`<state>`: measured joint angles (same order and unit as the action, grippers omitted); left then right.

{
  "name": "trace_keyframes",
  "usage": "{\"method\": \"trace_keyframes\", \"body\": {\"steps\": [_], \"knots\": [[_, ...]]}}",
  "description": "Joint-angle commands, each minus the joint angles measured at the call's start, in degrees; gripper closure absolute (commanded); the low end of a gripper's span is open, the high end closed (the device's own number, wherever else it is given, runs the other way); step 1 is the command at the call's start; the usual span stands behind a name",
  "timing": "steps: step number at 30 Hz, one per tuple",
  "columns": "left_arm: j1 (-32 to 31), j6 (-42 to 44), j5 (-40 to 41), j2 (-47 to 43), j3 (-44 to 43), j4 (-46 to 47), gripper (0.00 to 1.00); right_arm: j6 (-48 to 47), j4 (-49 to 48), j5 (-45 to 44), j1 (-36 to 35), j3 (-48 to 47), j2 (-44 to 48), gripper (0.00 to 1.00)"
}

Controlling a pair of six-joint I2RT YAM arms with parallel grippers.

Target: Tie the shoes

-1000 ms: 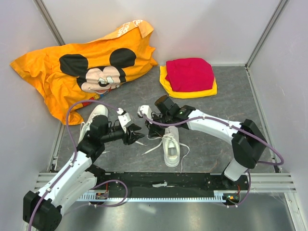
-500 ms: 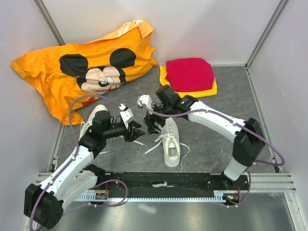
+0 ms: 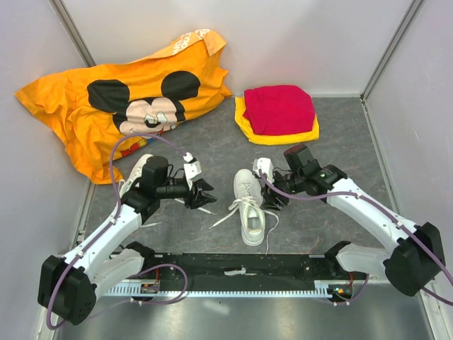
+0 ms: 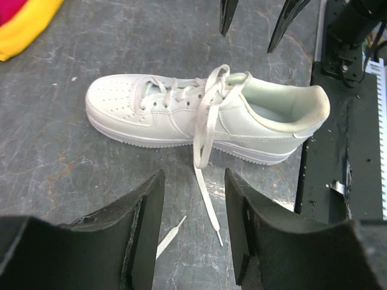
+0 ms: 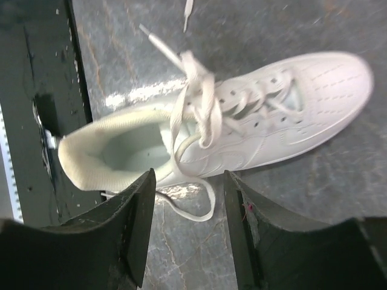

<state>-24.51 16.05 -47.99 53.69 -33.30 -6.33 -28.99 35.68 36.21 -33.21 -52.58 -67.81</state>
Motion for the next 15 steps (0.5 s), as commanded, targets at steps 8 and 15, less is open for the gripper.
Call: {"method": "trace_keyframes", "body": {"steps": [8,15], "knots": [[-0.2,8.3,-4.0,4.1,-6.5,-5.4,0.5,-7.0,-2.0,6.7,1.7,4.8,-3.4,0.45],[-0.2,9.0,-4.5,4.8,-5.9,-4.8,0.5,-6.0,-2.5,8.0,1.9,5.1,-4.4,0.52]]}}
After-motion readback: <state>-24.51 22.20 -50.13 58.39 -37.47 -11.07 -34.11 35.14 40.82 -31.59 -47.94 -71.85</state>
